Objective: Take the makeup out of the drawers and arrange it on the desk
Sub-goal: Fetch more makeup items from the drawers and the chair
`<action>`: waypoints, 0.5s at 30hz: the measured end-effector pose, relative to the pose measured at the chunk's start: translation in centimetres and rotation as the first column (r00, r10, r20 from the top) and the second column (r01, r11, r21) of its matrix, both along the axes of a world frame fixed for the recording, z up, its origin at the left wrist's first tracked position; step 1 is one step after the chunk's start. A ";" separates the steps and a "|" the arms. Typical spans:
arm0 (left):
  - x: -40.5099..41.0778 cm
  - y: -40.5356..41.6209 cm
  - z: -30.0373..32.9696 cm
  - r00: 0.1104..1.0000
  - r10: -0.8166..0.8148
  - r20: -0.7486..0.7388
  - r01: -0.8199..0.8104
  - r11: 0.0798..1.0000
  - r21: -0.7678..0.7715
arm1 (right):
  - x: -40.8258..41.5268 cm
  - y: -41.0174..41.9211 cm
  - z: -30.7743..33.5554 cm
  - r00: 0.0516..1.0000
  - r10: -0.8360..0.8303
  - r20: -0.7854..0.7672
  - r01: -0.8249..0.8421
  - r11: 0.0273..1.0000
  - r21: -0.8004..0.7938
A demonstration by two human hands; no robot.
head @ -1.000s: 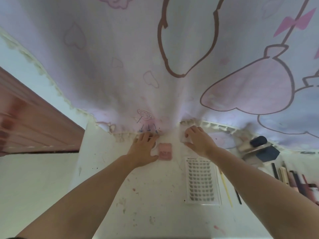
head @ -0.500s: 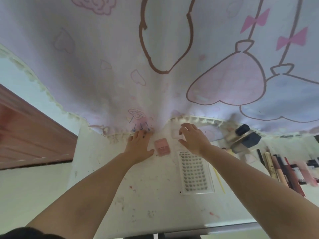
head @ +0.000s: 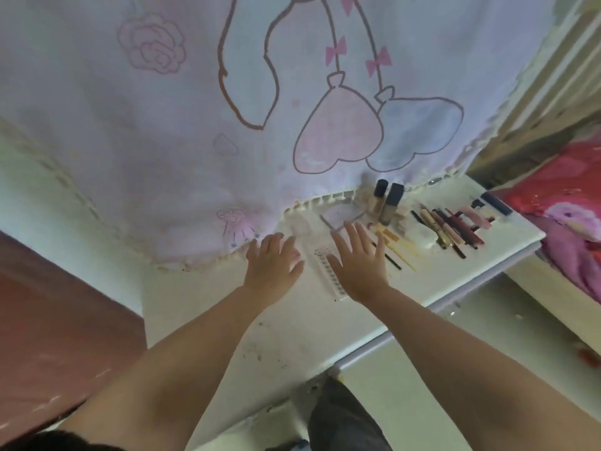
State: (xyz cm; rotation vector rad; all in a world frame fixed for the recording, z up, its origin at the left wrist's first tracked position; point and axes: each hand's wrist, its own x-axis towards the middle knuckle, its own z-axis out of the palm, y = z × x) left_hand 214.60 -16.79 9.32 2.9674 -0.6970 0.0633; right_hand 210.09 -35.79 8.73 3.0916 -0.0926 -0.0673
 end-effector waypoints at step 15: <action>-22.3 -18.0 -2.1 0.666 -0.731 -0.147 0.745 0.661 0.087 | -35.2 -8.5 -3.1 0.643 -0.756 -0.124 0.765 0.640 0.064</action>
